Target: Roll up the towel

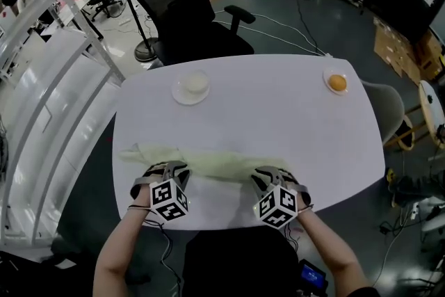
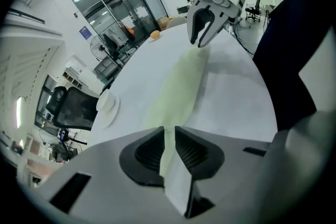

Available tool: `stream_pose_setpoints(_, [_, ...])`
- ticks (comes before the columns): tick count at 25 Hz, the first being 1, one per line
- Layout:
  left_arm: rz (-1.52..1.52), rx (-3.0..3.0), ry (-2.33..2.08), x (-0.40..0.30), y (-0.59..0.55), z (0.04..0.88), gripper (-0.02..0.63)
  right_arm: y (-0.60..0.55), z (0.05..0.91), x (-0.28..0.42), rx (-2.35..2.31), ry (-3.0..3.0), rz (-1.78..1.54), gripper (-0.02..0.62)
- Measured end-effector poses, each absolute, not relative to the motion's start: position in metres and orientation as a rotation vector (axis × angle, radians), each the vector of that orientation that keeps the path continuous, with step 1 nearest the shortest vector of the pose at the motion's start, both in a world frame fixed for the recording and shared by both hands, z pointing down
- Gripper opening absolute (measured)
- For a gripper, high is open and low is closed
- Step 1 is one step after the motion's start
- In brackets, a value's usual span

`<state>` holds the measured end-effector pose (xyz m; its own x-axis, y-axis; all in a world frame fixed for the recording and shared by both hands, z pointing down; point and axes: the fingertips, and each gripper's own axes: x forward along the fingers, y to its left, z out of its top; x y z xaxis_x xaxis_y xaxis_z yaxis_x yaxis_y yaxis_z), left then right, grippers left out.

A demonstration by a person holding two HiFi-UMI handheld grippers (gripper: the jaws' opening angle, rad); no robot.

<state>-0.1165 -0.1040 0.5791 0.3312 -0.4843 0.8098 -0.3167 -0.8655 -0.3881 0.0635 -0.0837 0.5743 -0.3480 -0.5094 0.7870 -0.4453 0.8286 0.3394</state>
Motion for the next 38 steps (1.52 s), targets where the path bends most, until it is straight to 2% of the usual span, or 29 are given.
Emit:
stream_pose_setpoints(4, [-1.494, -2.46, 0.848, -0.105, -0.122, 0.578, 0.067, -0.099, 0.59, 0.044, 0.728, -1.986, -0.012, 0.017])
stream_pose_setpoints(6, [-1.498, -2.451, 0.887, -0.103, -0.134, 0.581, 0.067, -0.11, 0.6, 0.042, 0.748, -1.957, -0.001, 0.006])
stream_pose_setpoints(18, [-1.572, -2.492, 1.058, -0.099, -0.172, 0.617, 0.048, -0.143, 0.633, 0.044, 0.793, -1.854, -0.018, 0.006])
stream_pose_setpoints(21, [-1.497, -2.564, 1.214, -0.105, -0.174, 0.606, 0.071, -0.144, 0.624, 0.046, 0.834, -1.921, 0.027, 0.008])
stream_pose_setpoints(25, [-1.235, -2.766, 1.522, -0.115, -0.171, 0.568, 0.088, -0.147, 0.579, 0.052, 1.004, -2.086, 0.193, 0.008])
stream_pose_setpoints(30, [-0.699, -3.084, 1.795, -0.128, -0.148, 0.514, 0.087, -0.134, 0.518, 0.062, 1.185, -2.311, 0.56, 0.008])
stream_pose_setpoints(35, [-0.213, -3.199, 1.891, -0.141, -0.115, 0.472, 0.073, -0.1, 0.48, 0.069, 1.303, -2.423, 0.685, 0.008])
stream_pose_setpoints(38, [-0.049, -3.179, 1.847, -0.145, -0.095, 0.447, 0.063, -0.077, 0.464, 0.064, 1.342, -2.487, 0.733, 0.008])
